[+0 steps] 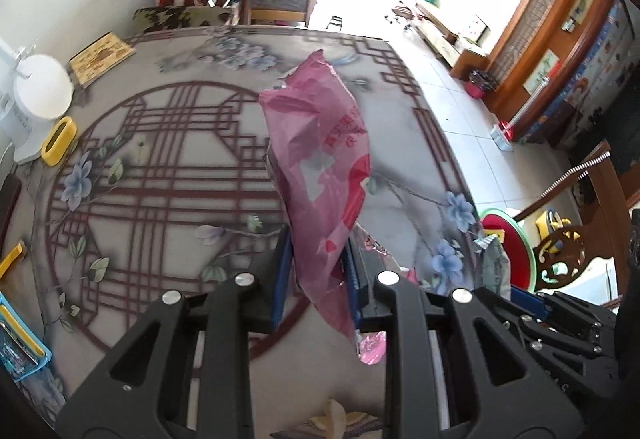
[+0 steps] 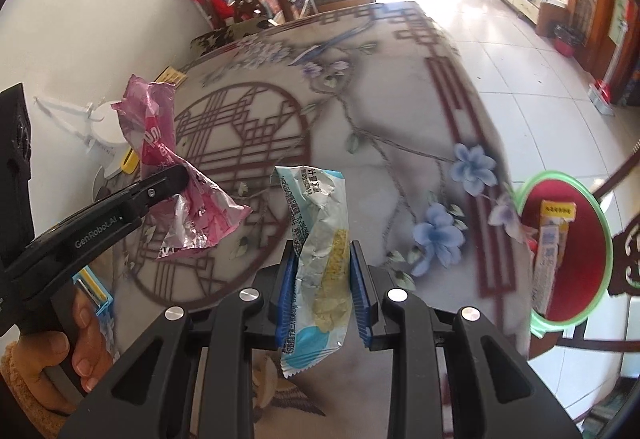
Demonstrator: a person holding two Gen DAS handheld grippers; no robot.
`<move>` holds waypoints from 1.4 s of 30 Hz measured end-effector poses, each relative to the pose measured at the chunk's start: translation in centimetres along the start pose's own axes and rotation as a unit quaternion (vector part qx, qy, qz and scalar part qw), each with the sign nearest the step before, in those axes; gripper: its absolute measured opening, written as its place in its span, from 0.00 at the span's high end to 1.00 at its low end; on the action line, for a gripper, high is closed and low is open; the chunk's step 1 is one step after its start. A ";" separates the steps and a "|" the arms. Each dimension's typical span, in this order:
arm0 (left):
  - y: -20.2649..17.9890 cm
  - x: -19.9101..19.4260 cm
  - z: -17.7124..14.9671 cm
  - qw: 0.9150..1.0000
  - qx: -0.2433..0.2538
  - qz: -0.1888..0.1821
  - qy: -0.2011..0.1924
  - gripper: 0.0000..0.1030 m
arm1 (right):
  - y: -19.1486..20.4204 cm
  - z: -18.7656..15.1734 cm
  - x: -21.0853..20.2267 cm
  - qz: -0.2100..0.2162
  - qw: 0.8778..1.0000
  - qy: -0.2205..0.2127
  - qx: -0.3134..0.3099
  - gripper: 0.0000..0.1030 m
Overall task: Collect trash
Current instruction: 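Carry the pink bag and snack wrapper over the red bucket with both tools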
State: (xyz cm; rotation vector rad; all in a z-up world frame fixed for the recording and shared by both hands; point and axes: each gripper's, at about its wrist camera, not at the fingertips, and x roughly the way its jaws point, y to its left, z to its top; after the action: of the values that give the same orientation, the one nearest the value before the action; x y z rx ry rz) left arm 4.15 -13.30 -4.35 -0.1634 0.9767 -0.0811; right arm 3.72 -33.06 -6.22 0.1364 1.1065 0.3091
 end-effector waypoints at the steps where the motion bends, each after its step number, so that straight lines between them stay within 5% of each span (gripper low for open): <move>1: -0.4 0.0 0.0 1.000 0.005 -0.002 0.000 0.77 | -0.4 -0.1 -0.2 -0.002 1.000 -0.002 0.005 0.75; 20: -8.6 1.5 -0.7 0.996 0.083 -0.041 0.018 0.76 | -8.0 -2.5 -3.7 -0.034 0.995 -0.026 0.086 0.73; 42: -13.5 2.4 -1.2 0.993 0.104 -0.056 0.030 0.76 | -12.2 -2.7 -4.9 -0.042 0.993 -0.026 0.104 0.73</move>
State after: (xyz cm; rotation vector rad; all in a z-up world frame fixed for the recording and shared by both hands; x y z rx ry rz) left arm 4.60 -27.04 -4.61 -0.0250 1.0129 -0.2912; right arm 1.43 -46.32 -6.39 0.2809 1.0884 0.1130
